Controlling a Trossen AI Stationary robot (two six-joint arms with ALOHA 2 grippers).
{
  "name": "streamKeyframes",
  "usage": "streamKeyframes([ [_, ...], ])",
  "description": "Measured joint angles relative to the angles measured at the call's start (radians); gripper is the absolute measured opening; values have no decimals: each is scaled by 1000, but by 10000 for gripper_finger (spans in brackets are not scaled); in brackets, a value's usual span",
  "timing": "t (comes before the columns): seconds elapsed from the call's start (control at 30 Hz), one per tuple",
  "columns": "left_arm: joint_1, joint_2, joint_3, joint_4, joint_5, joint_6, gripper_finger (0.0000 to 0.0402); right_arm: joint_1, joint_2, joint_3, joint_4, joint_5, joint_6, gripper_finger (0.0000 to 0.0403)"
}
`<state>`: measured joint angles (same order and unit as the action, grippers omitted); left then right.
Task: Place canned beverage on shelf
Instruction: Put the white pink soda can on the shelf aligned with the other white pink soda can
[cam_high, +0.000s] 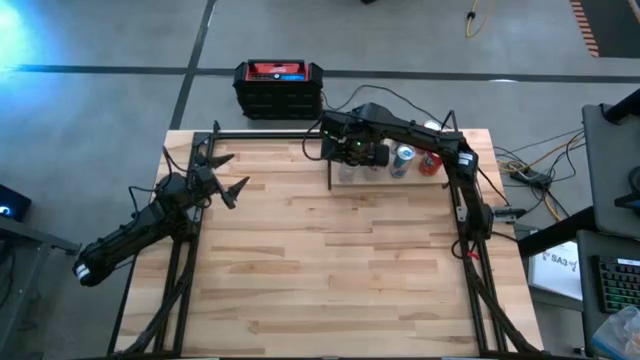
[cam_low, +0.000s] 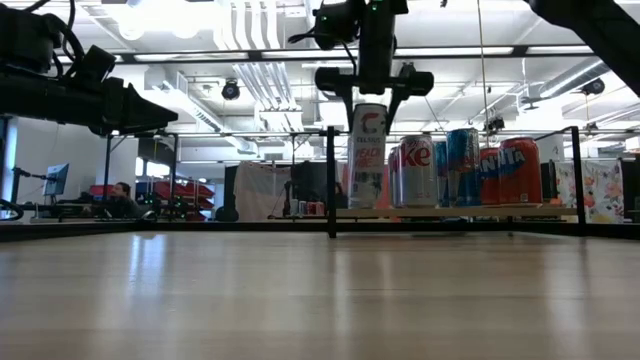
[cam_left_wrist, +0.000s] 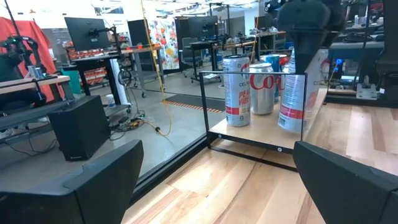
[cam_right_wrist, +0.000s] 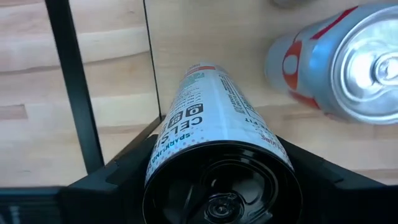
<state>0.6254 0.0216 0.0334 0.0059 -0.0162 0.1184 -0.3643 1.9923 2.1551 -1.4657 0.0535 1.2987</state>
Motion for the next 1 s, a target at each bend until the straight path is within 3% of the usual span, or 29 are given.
streamKeyframes([
  [0.77,0,0,0,0,0,0,398,-39,25,0,34,36,-80,254],
  [1.0,0,0,0,0,0,0,398,-39,25,0,39,36,-92,282],
])
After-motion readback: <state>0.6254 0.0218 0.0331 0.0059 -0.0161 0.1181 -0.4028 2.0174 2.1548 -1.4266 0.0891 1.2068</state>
